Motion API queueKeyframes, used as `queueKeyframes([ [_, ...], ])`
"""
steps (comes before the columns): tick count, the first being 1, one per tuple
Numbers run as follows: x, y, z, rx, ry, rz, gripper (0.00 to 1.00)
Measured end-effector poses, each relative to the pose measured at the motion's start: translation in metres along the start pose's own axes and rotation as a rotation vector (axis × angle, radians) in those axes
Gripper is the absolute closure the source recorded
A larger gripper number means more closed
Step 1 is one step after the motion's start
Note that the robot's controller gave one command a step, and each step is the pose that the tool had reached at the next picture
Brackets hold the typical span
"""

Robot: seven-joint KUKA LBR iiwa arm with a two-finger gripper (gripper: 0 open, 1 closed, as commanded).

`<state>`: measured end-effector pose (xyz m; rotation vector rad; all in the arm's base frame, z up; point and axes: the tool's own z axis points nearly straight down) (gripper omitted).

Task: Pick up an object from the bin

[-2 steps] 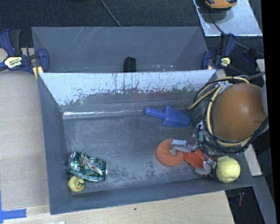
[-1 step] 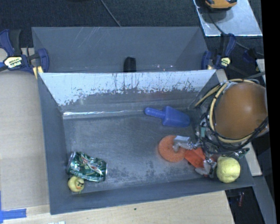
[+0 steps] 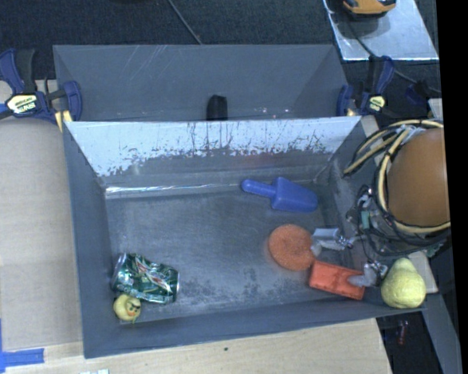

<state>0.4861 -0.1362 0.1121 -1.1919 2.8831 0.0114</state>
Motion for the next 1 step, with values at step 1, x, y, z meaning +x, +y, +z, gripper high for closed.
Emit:
queueKeyframes([
  [1,-0.0107,-0.0052,0.0273,0.002,-0.002,0.078,0.00],
])
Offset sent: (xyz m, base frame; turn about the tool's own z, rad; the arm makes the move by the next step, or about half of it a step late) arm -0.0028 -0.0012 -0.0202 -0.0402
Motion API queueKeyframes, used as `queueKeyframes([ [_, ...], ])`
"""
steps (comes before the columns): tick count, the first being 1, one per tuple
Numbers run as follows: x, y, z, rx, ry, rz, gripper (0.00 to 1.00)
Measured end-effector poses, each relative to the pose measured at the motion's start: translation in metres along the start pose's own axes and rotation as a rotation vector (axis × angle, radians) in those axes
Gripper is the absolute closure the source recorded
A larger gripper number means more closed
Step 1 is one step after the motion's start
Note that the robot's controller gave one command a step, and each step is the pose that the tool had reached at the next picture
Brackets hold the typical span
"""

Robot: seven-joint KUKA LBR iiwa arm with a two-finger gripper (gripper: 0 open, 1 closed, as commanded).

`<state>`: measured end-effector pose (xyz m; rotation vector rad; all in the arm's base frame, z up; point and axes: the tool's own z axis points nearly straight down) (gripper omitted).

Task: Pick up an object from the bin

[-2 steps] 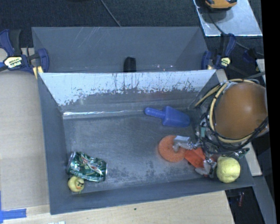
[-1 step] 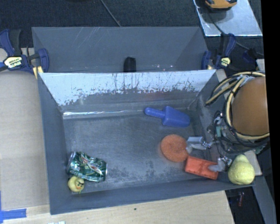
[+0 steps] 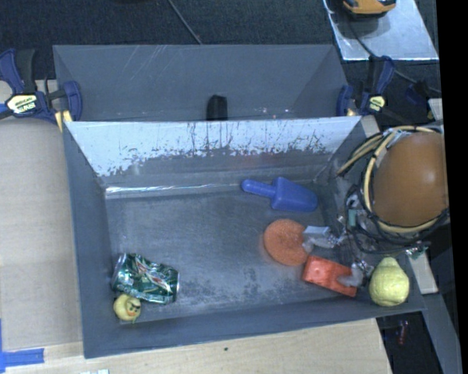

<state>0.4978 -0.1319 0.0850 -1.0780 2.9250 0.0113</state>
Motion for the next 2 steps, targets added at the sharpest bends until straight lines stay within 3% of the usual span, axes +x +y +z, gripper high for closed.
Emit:
queueKeyframes([
  [2,0.0074,0.0062,0.0089,0.001,-0.002,-0.017,0.00],
])
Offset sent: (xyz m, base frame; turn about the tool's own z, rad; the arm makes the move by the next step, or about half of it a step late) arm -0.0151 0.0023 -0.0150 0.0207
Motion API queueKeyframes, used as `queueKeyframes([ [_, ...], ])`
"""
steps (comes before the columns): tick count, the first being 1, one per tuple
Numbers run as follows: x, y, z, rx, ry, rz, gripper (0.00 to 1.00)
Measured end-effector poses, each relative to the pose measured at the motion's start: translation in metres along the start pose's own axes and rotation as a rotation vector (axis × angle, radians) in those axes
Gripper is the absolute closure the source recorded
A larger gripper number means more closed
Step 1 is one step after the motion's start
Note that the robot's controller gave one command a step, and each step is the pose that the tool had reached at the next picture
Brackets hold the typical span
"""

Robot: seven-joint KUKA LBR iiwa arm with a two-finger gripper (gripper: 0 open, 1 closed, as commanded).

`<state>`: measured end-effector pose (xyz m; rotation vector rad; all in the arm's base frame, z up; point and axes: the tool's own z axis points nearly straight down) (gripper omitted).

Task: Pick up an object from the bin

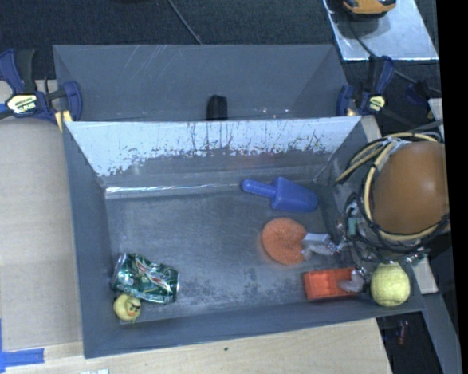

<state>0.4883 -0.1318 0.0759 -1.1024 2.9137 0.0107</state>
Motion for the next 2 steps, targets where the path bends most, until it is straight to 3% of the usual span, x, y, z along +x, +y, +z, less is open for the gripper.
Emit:
queueKeyframes([
  [1,-0.024,-0.022,0.004,-0.002,0.000,-0.128,0.00],
  [2,-0.013,-0.014,0.004,0.000,-0.008,-0.112,0.00],
])
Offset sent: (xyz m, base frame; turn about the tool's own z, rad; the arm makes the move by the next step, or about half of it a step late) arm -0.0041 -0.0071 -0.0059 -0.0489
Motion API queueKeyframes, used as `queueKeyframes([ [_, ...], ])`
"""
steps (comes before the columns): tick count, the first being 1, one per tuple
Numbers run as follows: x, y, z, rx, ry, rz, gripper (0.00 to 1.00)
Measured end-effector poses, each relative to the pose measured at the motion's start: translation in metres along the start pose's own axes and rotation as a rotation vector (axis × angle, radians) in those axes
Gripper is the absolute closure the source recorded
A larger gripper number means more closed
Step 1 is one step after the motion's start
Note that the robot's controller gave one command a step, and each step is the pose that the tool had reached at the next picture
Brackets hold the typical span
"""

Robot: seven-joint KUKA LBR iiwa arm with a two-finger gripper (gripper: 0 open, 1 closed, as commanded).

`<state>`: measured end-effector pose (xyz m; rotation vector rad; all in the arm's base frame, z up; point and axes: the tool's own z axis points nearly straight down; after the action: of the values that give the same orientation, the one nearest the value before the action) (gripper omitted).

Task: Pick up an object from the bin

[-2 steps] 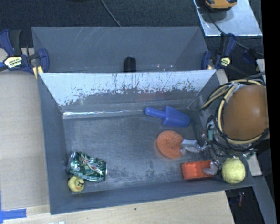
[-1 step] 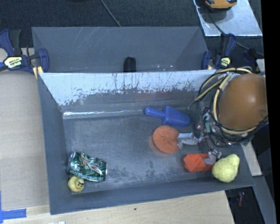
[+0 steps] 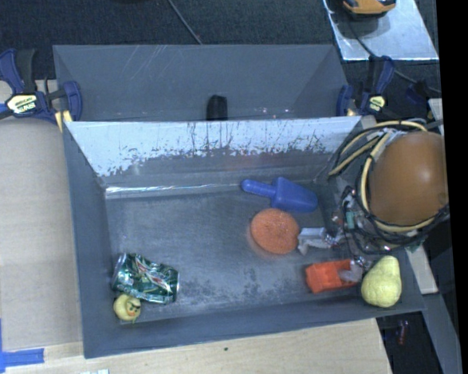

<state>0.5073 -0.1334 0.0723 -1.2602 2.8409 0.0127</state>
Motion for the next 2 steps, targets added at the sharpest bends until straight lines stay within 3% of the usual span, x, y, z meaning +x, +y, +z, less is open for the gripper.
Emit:
queueKeyframes([
  [1,0.0057,0.0047,0.0000,0.001,0.001,0.067,0.00],
  [2,0.0088,0.0033,-0.0015,0.010,-0.009,0.340,0.00],
])
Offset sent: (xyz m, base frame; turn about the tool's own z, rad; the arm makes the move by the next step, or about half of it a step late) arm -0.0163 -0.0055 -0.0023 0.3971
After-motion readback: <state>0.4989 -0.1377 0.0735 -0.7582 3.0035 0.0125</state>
